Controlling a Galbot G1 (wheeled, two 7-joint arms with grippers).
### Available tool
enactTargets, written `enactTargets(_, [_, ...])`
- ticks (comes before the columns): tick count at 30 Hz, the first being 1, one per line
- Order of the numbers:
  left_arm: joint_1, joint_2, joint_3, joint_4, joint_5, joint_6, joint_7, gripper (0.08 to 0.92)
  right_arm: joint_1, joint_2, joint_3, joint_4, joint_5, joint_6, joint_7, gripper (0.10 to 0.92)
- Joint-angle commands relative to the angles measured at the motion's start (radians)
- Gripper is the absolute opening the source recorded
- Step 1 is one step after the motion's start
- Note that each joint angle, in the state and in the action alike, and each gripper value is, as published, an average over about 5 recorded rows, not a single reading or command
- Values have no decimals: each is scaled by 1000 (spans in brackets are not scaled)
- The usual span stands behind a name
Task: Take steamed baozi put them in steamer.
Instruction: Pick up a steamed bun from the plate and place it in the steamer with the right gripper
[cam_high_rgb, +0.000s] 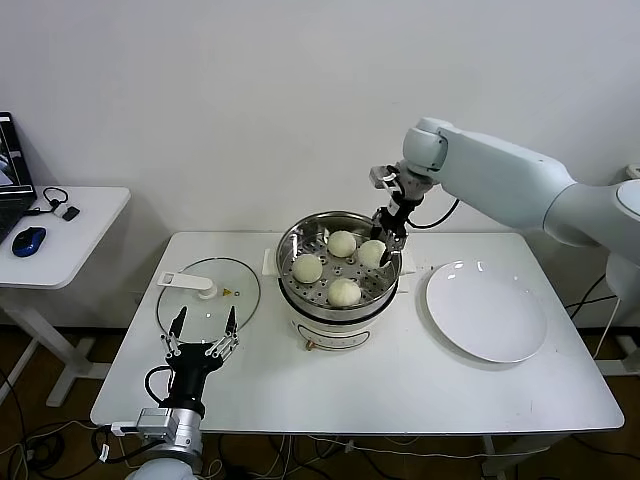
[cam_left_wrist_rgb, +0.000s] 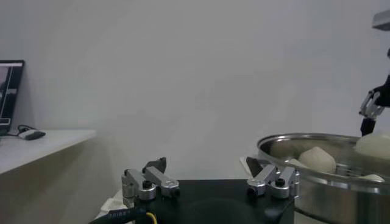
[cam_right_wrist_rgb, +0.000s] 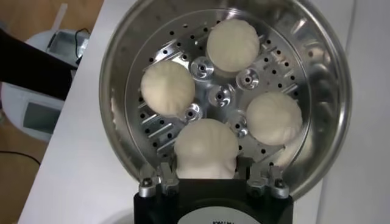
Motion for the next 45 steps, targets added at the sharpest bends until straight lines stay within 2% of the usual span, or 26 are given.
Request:
enactTargets(1, [2,1,-4,1,-5,-2,1,823,-56,70,30,-94,-74,12,-3,645])
enactTargets(23, [4,1,-7,4,-13,-3,1,823,-90,101,51,-117,-122,29,2,657])
enactTargets(26, [6,1,-8,3,-14,-3,1,823,-91,102,56,-118,-120,32,3,685])
enactTargets(30, [7,1,-9,3,-14,-3,1,823,-87,100,61,-112,-114,35,0,779])
enactTargets(33, [7,1,-9,3,-14,-3,1,823,-72,92,61,-98,-97,36,-6,816])
enactTargets(45, [9,2,-11,-7,-13,0,1,823,31,-8,79,14,41,53,18,823])
